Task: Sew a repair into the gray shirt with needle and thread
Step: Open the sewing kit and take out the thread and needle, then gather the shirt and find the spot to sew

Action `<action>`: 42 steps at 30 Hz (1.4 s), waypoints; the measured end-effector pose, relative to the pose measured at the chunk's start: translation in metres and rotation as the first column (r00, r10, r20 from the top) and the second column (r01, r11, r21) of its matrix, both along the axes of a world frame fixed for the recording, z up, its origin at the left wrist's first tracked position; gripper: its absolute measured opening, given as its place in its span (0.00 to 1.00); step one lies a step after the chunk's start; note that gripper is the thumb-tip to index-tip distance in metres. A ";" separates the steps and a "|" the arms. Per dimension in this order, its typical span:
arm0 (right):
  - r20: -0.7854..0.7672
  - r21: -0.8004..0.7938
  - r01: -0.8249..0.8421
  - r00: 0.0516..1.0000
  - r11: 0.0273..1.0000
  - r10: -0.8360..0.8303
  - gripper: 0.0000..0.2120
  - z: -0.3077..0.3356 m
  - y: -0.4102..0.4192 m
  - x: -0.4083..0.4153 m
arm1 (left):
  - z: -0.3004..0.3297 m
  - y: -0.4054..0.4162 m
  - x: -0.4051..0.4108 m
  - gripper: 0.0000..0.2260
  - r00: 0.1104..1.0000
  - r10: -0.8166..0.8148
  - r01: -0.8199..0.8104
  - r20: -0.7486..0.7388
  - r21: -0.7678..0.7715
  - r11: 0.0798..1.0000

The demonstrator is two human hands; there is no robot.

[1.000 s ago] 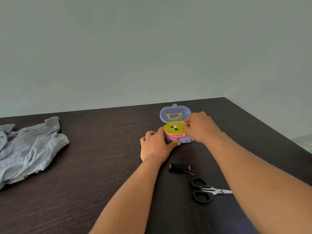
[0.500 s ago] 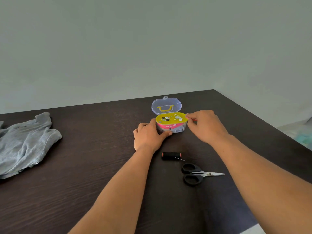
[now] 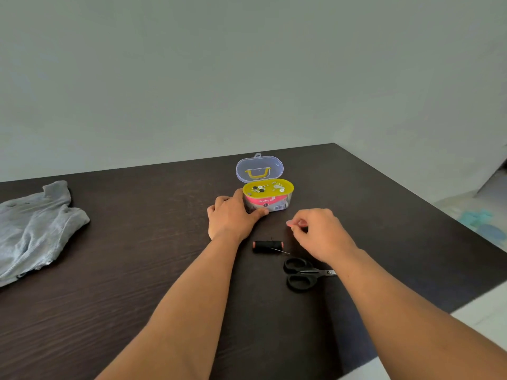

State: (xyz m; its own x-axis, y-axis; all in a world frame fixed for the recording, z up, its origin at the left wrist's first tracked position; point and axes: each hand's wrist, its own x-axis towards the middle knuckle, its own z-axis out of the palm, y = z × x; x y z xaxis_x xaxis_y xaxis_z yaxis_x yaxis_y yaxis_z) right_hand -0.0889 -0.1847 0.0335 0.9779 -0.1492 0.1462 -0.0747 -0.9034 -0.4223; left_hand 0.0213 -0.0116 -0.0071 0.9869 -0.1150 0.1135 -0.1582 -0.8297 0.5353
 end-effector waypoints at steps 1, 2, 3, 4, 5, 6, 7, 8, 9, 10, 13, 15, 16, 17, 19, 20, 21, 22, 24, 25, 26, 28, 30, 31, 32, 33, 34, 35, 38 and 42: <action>-0.016 -0.002 0.001 1.000 1.000 -0.001 0.08 -0.001 0.000 0.000 | 0.000 0.000 0.000 0.30 1.000 0.001 -0.001 -0.006 -0.004 1.000; -0.027 -0.008 0.001 1.000 1.000 -0.001 0.08 -0.001 0.001 -0.001 | -0.002 0.000 0.002 0.31 1.000 0.001 -0.001 -0.016 -0.014 1.000; -0.035 -0.017 0.002 0.999 1.000 -0.002 0.09 -0.001 0.001 -0.001 | -0.004 0.000 0.003 0.31 1.000 0.003 -0.004 -0.023 -0.021 1.000; -0.041 -0.029 -0.003 0.999 1.000 0.002 0.09 -0.001 0.001 -0.002 | -0.006 0.001 0.005 0.31 0.999 0.009 -0.010 -0.033 -0.027 1.000; -0.055 -0.044 -0.010 0.998 0.999 0.008 0.09 -0.001 0.001 -0.002 | -0.008 0.001 0.006 0.32 0.999 0.013 -0.014 -0.040 -0.033 0.999; -0.071 -0.060 -0.021 0.997 0.998 0.017 0.10 0.000 0.002 -0.004 | -0.009 0.001 0.006 0.32 0.999 0.014 -0.015 -0.041 -0.039 0.999; -0.090 -0.077 -0.030 0.996 0.997 0.023 0.10 0.001 0.002 -0.004 | -0.009 0.001 0.006 0.32 0.999 0.014 -0.015 -0.037 -0.037 0.999; -0.101 -0.097 -0.038 0.994 0.995 0.029 0.10 0.002 0.002 -0.005 | -0.008 0.000 0.007 0.31 1.000 0.010 -0.011 -0.030 -0.031 0.999; -0.106 -0.111 -0.044 0.994 0.993 0.032 0.10 0.002 0.001 -0.005 | -0.006 -0.001 0.006 0.31 1.000 0.006 -0.006 -0.021 -0.022 1.000; -0.105 -0.112 -0.045 0.994 0.993 0.033 0.10 0.002 0.002 -0.006 | -0.006 -0.001 0.006 0.31 1.000 0.002 -0.002 -0.018 -0.021 1.000; -0.091 -0.091 -0.044 0.995 0.995 0.035 0.10 0.001 0.000 -0.004 | -0.007 0.000 0.007 0.31 1.000 0.010 -0.012 -0.027 -0.045 0.999; -0.095 -0.081 -0.054 0.994 0.995 0.046 0.09 -0.001 -0.001 -0.002 | -0.008 0.001 0.007 0.33 0.999 0.006 -0.009 -0.044 -0.059 0.998; -0.095 -0.077 -0.054 0.994 0.996 0.047 0.08 -0.001 -0.002 -0.002 | -0.007 0.001 0.006 0.35 0.999 0.005 -0.008 -0.052 -0.064 0.998; -0.093 -0.070 -0.051 0.995 0.996 0.044 0.06 -0.001 -0.002 -0.001 | -0.004 0.002 0.005 0.38 0.998 0.003 -0.006 -0.055 -0.065 0.998; -0.089 -0.051 -0.046 0.995 0.998 0.041 0.05 0.001 -0.003 -0.001 | 0.000 0.003 0.003 0.46 0.997 -0.005 0.000 -0.076 -0.059 0.998; -0.087 -0.044 -0.048 0.995 0.998 0.044 0.05 0.002 -0.004 0.000 | 0.003 0.004 0.001 0.49 0.995 -0.007 0.000 -0.098 -0.063 0.998; -0.080 -0.044 -0.050 0.996 0.998 0.046 0.05 0.003 -0.004 0.000 | 0.005 0.005 0.000 0.52 0.993 -0.014 0.004 -0.121 -0.087 0.996; -0.076 -0.046 -0.055 0.996 0.997 0.051 0.06 0.007 -0.003 0.000 | 0.009 0.008 -0.002 0.52 0.989 -0.026 0.008 -0.143 -0.130 0.991; -0.074 -0.056 -0.075 0.995 0.996 0.070 0.07 0.015 0.001 0.003 | 0.017 0.018 -0.009 0.50 0.983 -0.050 -0.002 -0.177 -0.281 0.960; -0.079 -0.059 -0.081 0.994 0.995 0.077 0.09 0.020 0.004 0.005 | 0.022 0.025 -0.013 0.48 0.979 -0.063 -0.007 -0.192 -0.346 0.938; -0.084 -0.048 -0.081 0.993 0.996 0.077 0.10 0.025 0.006 0.006 | 0.025 0.030 -0.016 0.45 0.978 -0.071 -0.009 -0.197 -0.379 0.925; -0.077 0.000 -0.097 0.992 0.995 0.096 0.11 0.036 0.021 0.012 | 0.031 0.054 -0.022 0.38 0.983 -0.042 -0.027 -0.177 -0.369 0.929; -0.062 0.021 -0.128 0.990 0.992 0.129 0.10 0.045 0.041 0.019 | 0.038 0.083 -0.027 0.31 0.988 -0.013 -0.041 -0.154 -0.343 0.938; -0.049 0.023 -0.146 0.988 0.989 0.147 0.09 0.049 0.052 0.022 | 0.042 0.099 -0.028 0.29 0.990 0.000 -0.049 -0.143 -0.335 0.941; -0.033 0.019 -0.172 0.984 0.985 0.172 0.09 0.053 0.069 0.027 | 0.046 0.122 -0.031 0.27 0.991 0.026 -0.069 -0.131 -0.328 0.942; -0.024 0.020 -0.190 0.981 0.981 0.191 0.09 0.058 0.083 0.031 | 0.051 0.141 -0.033 0.25 0.992 0.049 -0.084 -0.117 -0.319 0.944; -0.026 0.013 -0.210 0.977 0.978 0.210 0.09 0.062 0.096 0.034 | 0.056 0.158 -0.036 0.24 0.992 0.074 -0.102 -0.101 -0.310 0.945; -0.022 0.012 -0.238 0.971 0.971 0.238 0.09 0.066 0.116 0.037 | 0.062 0.182 -0.040 0.22 0.991 0.109 -0.128 -0.079 -0.297 0.946; -0.002 0.002 -0.307 0.952 0.952 0.307 0.09 0.074 0.170 0.044 | 0.075 0.247 -0.052 0.19 0.978 0.207 -0.205 -0.018 -0.238 0.949; -0.004 0.005 -0.403 0.915 0.915 0.403 0.09 0.078 0.237 0.047 | 0.083 0.325 -0.076 0.16 0.945 0.328 -0.319 0.025 -0.169 0.933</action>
